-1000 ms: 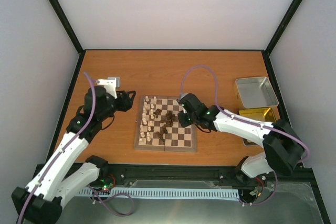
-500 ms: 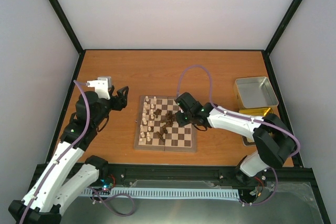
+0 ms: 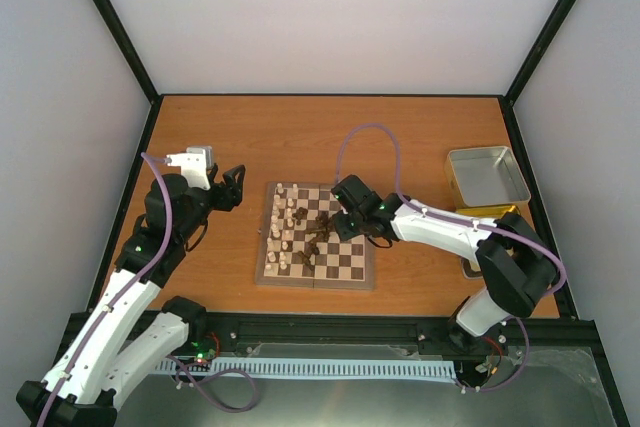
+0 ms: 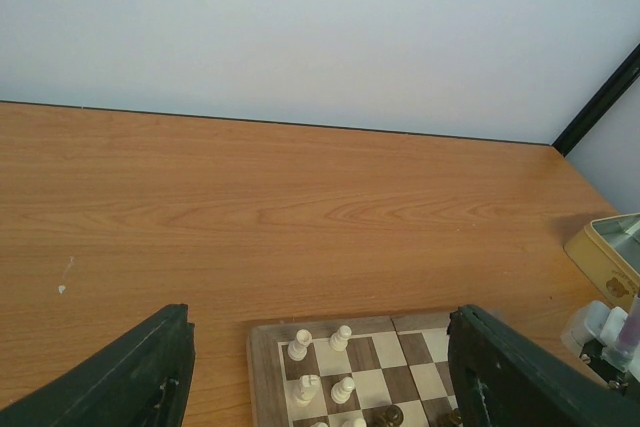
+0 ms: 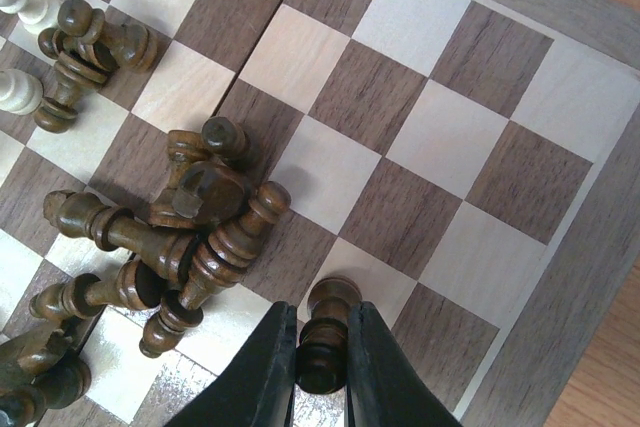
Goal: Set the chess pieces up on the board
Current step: Place the chess piece on the chessboard, then move the chess piece to the chessboard.
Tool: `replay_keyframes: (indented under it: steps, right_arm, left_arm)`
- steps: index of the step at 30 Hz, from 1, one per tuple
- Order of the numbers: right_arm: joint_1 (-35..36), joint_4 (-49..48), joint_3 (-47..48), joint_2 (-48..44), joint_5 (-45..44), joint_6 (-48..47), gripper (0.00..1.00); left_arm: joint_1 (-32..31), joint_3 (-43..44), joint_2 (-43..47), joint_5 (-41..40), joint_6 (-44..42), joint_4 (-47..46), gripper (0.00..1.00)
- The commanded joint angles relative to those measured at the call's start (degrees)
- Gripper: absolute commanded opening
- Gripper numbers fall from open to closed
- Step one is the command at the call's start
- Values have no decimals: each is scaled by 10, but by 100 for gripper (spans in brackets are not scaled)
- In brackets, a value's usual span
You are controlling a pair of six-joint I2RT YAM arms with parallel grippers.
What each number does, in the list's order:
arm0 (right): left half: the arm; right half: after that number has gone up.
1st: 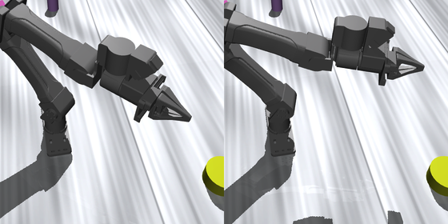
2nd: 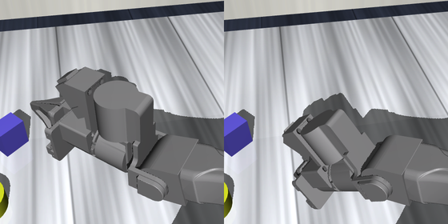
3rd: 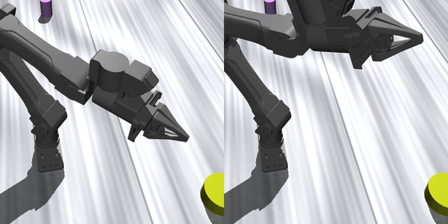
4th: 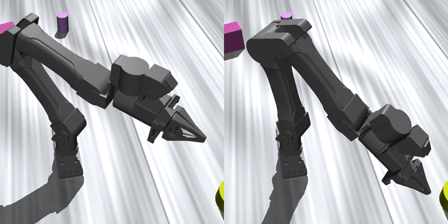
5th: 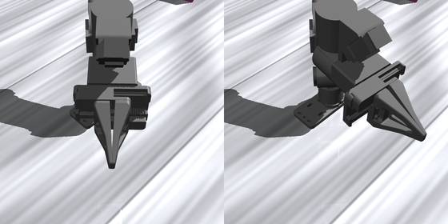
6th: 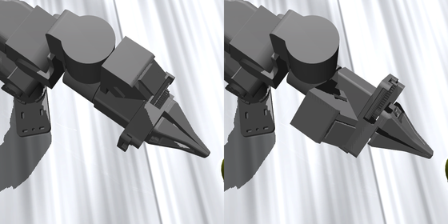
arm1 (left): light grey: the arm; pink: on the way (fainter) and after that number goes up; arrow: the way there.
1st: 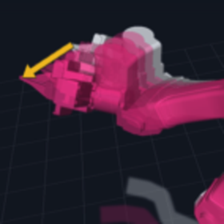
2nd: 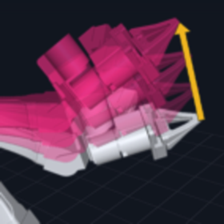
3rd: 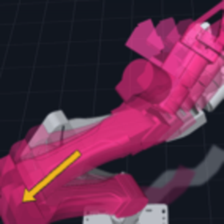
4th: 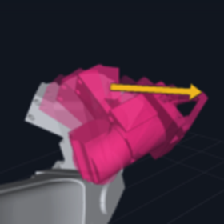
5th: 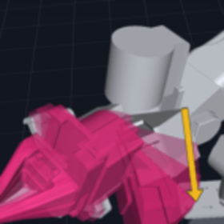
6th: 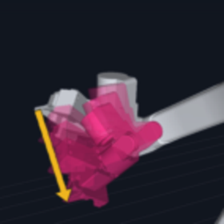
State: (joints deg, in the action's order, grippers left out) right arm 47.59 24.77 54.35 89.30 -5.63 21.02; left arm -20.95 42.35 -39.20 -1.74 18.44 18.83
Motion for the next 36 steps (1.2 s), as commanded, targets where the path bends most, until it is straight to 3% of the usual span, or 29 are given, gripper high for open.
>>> replay_keyframes:
  steps: [1, 7, 16, 36]
  right_arm:
    - [-2, 6, 11, 13, -6, 11, 8]
    - [-2, 9, 15, 15, -5, 17, 10]
    - [-2, 38, 34, 14, -6, 27, 20]
    - [-1, 53, 49, 16, -18, 24, 19]
  left_arm:
    - [-4, 0, 5, -4, -5, -10, 70]
    - [-3, 0, 4, -4, -5, -9, 71]
    - [-3, 0, 4, -5, -5, -10, 71]
    - [-3, 0, 4, -5, -4, -8, 72]
